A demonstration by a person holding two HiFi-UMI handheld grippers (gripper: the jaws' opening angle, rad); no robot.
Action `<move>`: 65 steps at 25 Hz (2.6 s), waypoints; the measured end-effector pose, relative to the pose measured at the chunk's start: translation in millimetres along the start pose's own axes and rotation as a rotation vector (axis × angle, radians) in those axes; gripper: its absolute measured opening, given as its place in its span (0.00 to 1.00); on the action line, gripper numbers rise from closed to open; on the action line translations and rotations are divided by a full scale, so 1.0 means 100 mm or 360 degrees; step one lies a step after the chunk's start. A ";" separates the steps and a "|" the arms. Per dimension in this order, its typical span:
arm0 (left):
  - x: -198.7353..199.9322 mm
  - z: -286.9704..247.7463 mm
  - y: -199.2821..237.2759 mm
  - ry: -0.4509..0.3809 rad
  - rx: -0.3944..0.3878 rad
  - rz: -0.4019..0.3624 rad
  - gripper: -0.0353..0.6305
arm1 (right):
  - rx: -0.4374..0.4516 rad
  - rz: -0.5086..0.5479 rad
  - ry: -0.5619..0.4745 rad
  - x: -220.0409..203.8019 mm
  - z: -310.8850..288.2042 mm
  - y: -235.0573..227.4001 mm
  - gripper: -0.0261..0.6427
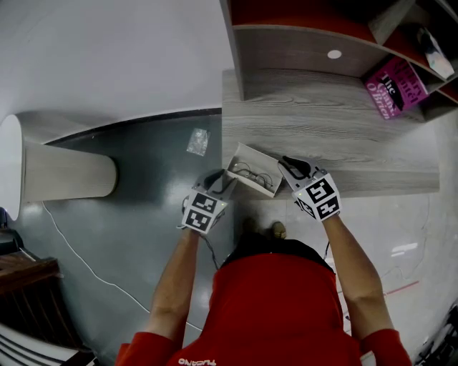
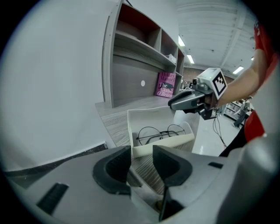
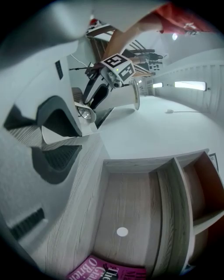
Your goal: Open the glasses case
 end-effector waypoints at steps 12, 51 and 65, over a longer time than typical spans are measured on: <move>0.32 0.30 -0.12 -0.0181 0.0081 -0.0018 0.27 | 0.0018 -0.0009 -0.0202 0.34 0.28 0.08 0.14; 2.06 1.91 -1.36 -0.1325 0.0295 -0.0154 0.07 | -0.0065 0.0110 -0.1051 1.63 2.11 0.73 0.04; 1.96 1.98 -1.40 -0.1311 0.0312 -0.0141 0.07 | -0.0048 0.0102 -0.1059 1.60 2.13 0.83 0.04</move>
Point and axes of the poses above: the fingertips, and each gripper's own axes: z backward along the fingers, y to its left, x out of its top, the point moved 3 cm from there along z, backward along the fingers, and after that the axes turned 4 degrees about -x, right-handed, at the moved point
